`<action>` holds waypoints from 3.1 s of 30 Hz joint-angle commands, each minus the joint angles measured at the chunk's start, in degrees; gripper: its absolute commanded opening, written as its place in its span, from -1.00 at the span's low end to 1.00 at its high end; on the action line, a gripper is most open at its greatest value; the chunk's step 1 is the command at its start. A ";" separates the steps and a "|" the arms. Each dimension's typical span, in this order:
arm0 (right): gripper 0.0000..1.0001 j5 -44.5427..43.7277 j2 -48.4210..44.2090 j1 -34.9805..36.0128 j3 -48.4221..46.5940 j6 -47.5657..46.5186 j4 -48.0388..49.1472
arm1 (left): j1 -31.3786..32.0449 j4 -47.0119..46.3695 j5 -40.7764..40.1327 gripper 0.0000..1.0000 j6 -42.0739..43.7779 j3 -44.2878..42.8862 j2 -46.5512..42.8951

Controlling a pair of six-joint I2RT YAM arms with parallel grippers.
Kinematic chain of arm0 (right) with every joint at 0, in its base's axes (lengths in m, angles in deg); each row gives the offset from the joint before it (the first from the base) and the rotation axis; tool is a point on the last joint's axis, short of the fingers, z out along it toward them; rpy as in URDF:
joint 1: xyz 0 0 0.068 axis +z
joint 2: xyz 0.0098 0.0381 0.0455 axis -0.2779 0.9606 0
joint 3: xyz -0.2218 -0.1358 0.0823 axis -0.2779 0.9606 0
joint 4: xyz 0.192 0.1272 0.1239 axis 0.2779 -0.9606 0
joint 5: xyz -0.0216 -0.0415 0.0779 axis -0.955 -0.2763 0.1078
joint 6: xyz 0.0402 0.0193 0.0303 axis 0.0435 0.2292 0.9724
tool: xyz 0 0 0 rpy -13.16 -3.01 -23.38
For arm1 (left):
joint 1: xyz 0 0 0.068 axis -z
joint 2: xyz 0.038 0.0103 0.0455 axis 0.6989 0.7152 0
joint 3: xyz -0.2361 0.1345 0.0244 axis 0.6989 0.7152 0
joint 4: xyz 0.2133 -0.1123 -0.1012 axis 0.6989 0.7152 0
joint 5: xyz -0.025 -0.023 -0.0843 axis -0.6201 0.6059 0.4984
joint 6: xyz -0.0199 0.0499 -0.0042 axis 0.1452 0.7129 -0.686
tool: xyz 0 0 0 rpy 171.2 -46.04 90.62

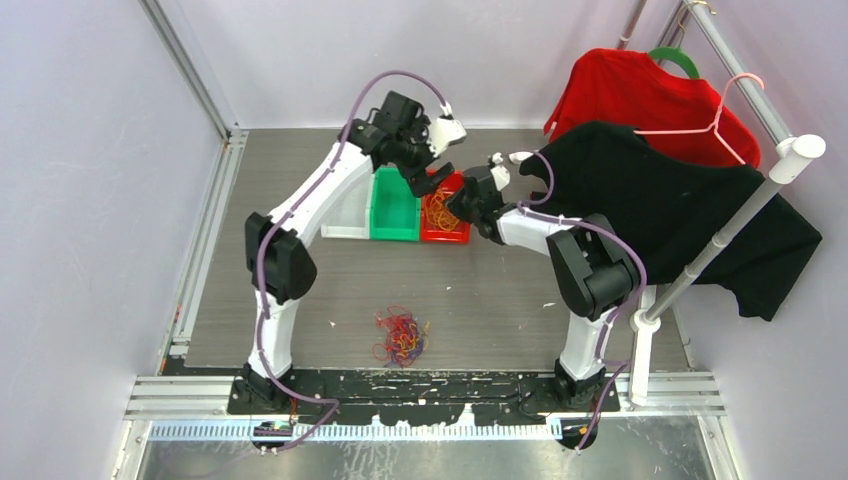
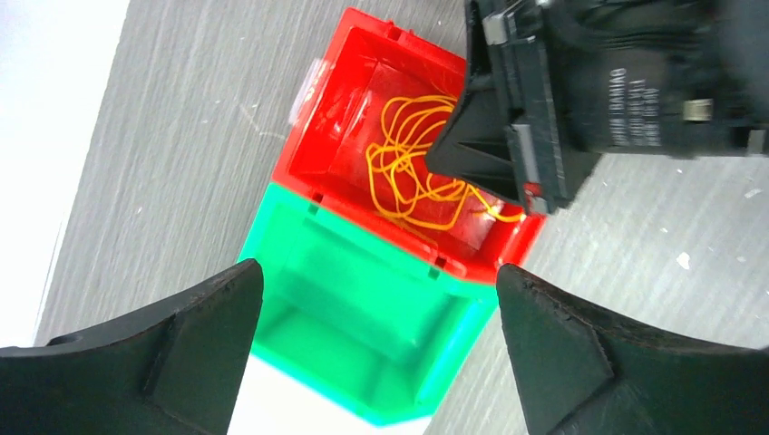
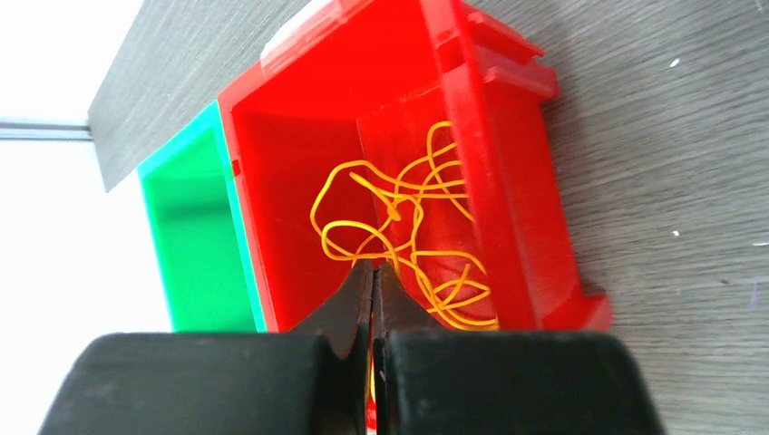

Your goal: Untangle the cables

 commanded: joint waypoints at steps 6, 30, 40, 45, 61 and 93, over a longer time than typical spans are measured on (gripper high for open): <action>-0.98 -18.83 2.29 6.00 -10.31 -7.80 -13.75 | -7.22 14.08 6.89 0.99 -3.16 5.75 -16.59; -0.42 -18.12 -13.60 10.17 -12.58 -16.07 -20.32 | -8.25 22.82 15.50 0.89 2.52 38.00 -43.36; -0.06 -15.52 -29.10 17.56 8.30 -22.00 -13.59 | -8.08 20.97 19.09 0.79 4.70 45.32 -47.02; 0.05 -6.11 -40.85 23.05 20.59 -22.75 -12.62 | -6.57 19.32 19.88 0.59 3.57 48.00 -45.00; 0.06 2.72 -40.02 33.73 23.80 -17.25 -19.48 | 1.24 7.84 15.80 0.40 -5.63 56.81 -39.03; -0.98 -14.81 -52.14 35.40 16.93 -24.55 -26.01 | 2.53 3.96 7.36 -1.00 -1.55 71.65 -48.10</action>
